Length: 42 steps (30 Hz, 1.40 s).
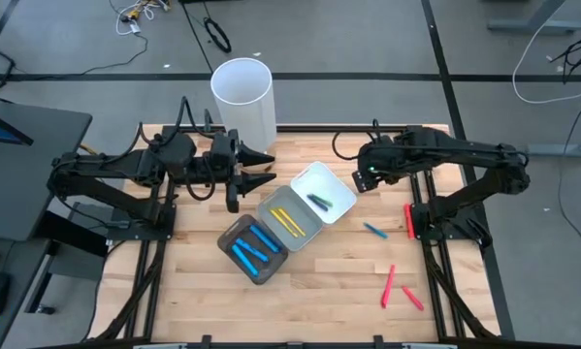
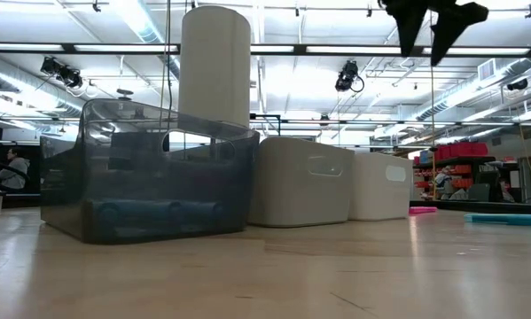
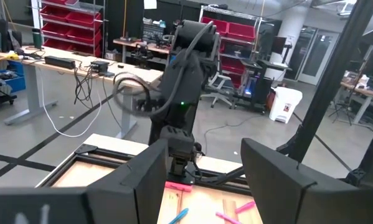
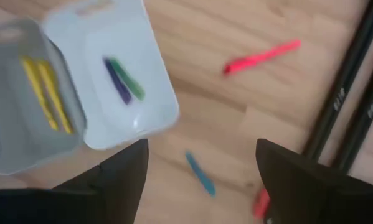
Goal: Pick & Place Markers
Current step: Put the orange highlighter into the black bin
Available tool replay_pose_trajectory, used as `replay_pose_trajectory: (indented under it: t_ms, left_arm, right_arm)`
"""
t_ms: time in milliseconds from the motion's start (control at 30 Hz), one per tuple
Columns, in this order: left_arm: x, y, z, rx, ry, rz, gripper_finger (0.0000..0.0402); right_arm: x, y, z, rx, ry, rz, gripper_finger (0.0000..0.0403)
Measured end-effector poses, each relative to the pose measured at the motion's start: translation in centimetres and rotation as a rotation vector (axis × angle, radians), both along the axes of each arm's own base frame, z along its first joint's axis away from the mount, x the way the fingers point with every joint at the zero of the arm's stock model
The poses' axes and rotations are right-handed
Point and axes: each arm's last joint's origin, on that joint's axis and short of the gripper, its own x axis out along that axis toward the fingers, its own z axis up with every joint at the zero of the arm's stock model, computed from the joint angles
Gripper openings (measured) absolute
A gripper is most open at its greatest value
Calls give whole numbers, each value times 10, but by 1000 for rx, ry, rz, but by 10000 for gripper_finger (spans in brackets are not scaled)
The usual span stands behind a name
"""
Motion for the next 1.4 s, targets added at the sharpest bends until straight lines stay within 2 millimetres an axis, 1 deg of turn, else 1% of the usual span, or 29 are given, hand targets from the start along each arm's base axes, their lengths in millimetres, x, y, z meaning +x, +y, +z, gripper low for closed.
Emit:
replay_pose_trajectory:
  t_ms: [100, 267, 467, 733, 833, 900, 1000, 1100, 1233, 1400]
  left_arm:
    - [0, 0, 0, 0, 0, 0, 209]
    - [0, 0, 0, 0, 0, 0, 209]
    - [0, 0, 0, 1, 0, 0, 209]
    - [0, 0, 0, 0, 0, 0, 209]
    - [0, 0, 0, 1, 0, 0, 209]
    - [0, 0, 0, 1, 0, -1, 209]
    - [0, 0, 0, 1, 0, -1, 209]
    - [0, 0, 0, 2, 0, -1, 209]
    - [0, 0, 0, 2, 0, -1, 209]
    - [0, 0, 0, 2, 0, -1, 209]
  right_arm:
    - [3, -1, -3, 27, 11, -17, 297]
    - [3, -3, -3, 50, -2, -83, 297]
    - [3, -3, -3, 57, -1, -78, 297]
    - [1, -16, -3, -8, 18, -79, 297]
    - [0, -21, -8, -11, 45, -79, 297]
    - [-1, -24, -16, -5, 78, -78, 297]
    - [-10, -28, -31, 19, 134, -105, 297]
    - [-21, -32, -53, 60, 210, -131, 297]
    - [-31, -29, -81, 130, 298, -135, 297]
    - [-36, -28, -117, 186, 350, -138, 297]
